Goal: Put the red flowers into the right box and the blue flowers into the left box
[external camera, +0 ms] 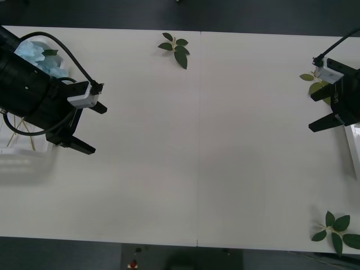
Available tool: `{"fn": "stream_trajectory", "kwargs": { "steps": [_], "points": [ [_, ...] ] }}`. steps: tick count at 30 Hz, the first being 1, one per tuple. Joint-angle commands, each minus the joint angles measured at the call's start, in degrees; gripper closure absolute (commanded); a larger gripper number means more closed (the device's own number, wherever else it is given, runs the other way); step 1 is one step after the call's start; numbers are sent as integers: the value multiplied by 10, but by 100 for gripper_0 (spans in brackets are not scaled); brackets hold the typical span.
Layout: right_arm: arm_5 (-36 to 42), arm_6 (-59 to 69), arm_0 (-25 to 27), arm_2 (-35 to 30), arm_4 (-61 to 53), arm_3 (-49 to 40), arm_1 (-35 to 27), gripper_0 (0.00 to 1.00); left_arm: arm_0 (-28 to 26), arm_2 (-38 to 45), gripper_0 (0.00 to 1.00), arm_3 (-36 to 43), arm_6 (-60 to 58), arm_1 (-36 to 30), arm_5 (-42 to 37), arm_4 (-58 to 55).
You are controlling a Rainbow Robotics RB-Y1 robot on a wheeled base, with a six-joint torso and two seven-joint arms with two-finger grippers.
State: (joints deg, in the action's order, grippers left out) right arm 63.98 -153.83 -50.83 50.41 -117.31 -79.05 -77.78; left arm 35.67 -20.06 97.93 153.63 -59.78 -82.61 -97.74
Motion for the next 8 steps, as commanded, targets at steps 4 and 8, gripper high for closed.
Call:
{"fn": "stream_trajectory", "kwargs": {
  "steps": [4, 8],
  "points": [
    [5, -12, -6, -2, -4, -1, -36, 0, 9, -2, 0, -1, 14, -2, -4, -7],
    [5, -12, -6, -2, -4, -1, -36, 0, 9, -2, 0, -1, 14, -2, -4, -7]
  ]
}}
